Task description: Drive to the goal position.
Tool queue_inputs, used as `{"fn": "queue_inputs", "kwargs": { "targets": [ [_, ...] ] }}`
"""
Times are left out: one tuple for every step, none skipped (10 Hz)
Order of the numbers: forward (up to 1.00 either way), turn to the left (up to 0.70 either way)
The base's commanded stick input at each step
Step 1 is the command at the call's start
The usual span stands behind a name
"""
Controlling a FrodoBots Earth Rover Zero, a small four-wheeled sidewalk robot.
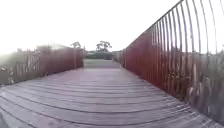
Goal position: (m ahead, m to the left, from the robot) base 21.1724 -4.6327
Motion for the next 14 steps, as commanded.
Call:
{"fn": "queue_inputs", "kwargs": {
  "targets": [
    [0.7, 0.0],
    [0.7, 0.0],
    [0.7, 0.0],
    [0.7, 0.0],
    [0.7, 0.0],
    [0.7, 0.0],
    [0.7, 0.0],
    [0.7, 0.0],
    [0.7, 0.0],
    [0.7, 0.0],
    [0.7, 0.0],
    [0.7, 0.0],
    [0.7, 0.0],
    [0.7, 0.0]
  ]
}}
